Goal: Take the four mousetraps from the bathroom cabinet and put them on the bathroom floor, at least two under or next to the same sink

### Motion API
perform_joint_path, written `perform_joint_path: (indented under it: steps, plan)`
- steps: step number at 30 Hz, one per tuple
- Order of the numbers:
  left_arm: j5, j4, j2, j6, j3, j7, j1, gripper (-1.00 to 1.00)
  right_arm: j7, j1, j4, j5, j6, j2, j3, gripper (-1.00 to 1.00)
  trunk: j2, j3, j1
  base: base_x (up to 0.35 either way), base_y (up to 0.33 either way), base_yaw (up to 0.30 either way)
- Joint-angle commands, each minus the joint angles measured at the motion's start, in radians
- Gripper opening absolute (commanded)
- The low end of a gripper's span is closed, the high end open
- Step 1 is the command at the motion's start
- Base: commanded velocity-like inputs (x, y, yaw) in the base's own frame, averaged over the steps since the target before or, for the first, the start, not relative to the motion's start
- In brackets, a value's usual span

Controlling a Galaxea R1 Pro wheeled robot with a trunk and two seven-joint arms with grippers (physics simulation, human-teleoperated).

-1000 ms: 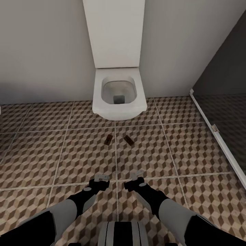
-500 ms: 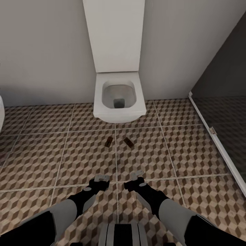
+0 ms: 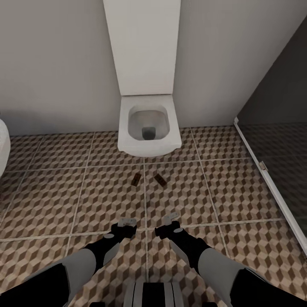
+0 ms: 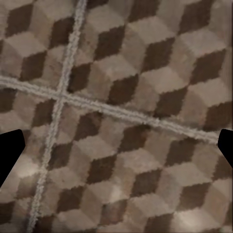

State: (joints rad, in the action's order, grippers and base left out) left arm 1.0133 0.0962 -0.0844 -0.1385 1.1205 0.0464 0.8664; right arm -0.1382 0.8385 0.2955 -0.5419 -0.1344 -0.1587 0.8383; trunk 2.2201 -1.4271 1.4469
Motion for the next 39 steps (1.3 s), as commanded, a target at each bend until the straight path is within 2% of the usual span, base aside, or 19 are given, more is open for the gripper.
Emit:
perform_joint_path:
  steps: [1, 27, 39]
  plan:
    - [0.005, 0.000, 0.000, -0.003, 0.009, 0.005, 0.000, 1.00, -0.007, 0.001, 0.002, -0.007, -0.005, 0.001, 0.008, 1.00, -0.007, 0.003, -0.004, 0.000, 0.000, 0.000]
    - [0.005, -0.003, 0.002, -0.003, 0.009, 0.006, 0.000, 1.00, -0.006, 0.001, 0.003, -0.007, -0.004, 0.003, 0.008, 1.00, -0.189, 0.084, -0.104, 0.000, 0.000, 0.000]
    - [0.005, -0.007, 0.009, -0.003, 0.010, 0.006, -0.012, 1.00, -0.002, 0.001, 0.004, -0.007, 0.009, 0.015, 0.008, 1.00, -0.273, 0.122, -0.150, 0.000, 0.000, 0.000]
